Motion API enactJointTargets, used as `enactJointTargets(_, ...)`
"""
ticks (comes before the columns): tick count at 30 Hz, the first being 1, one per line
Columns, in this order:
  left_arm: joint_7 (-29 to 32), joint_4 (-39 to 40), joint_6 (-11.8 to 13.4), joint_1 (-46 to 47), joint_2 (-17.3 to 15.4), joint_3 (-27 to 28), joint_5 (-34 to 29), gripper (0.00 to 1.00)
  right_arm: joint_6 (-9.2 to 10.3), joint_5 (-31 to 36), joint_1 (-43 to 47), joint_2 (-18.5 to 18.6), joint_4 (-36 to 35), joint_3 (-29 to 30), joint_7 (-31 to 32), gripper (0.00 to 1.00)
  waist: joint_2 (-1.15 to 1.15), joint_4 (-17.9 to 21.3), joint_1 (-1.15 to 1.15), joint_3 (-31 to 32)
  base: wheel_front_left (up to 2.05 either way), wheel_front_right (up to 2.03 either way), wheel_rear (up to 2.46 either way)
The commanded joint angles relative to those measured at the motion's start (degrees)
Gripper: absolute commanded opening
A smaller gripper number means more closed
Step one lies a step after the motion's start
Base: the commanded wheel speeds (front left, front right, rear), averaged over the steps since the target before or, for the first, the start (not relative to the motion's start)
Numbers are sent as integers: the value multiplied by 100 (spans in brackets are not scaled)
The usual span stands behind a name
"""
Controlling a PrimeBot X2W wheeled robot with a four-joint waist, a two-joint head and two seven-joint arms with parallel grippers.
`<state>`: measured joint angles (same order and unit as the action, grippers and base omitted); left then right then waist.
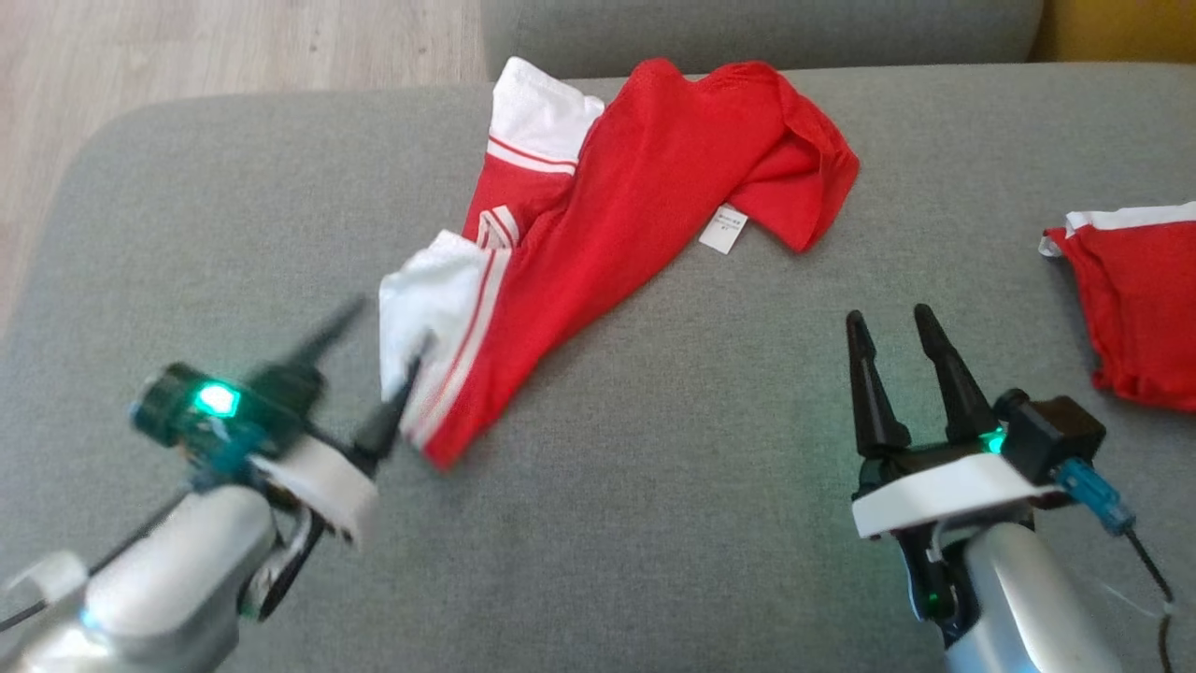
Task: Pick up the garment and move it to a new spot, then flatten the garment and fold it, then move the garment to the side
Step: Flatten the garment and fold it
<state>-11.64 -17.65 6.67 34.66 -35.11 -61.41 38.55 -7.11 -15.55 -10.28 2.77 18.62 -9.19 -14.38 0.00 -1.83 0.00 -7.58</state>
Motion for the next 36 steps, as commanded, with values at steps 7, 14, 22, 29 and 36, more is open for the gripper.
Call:
enactJointTargets(7, -328, 259, 894, -684, 306, 1644, 788, 100, -37, 97, 127, 10, -430, 82, -62, 100, 0, -21, 0, 196, 0, 0, 0)
enactJointTargets(14, -334, 629, 1117, -1792, 1000, 2852, 383, 100, -37, 209, 212, 10, -494, 144, -62, 100, 0, -18, 0, 185, 0, 0, 0)
enactJointTargets(22, -335, 501, 564, -2273, 1803, 3757, -407, 100, -37, 539, -33, 10, -534, 292, -62, 100, 0, -140, 0, -157, 0, 0, 0)
enactJointTargets(29, -335, 248, 134, -1875, 2225, 3948, -820, 100, -37, 1286, -1479, 10, -216, 610, 454, 100, 0, -470, 0, -804, 0, 0, 0)
enactJointTargets(36, -335, 31, -276, -1408, 2761, 4100, -1153, 100, -37, 1680, -3485, 593, 951, 908, 1970, 100, 0, -1030, 0, -1464, 0, 0, 0)
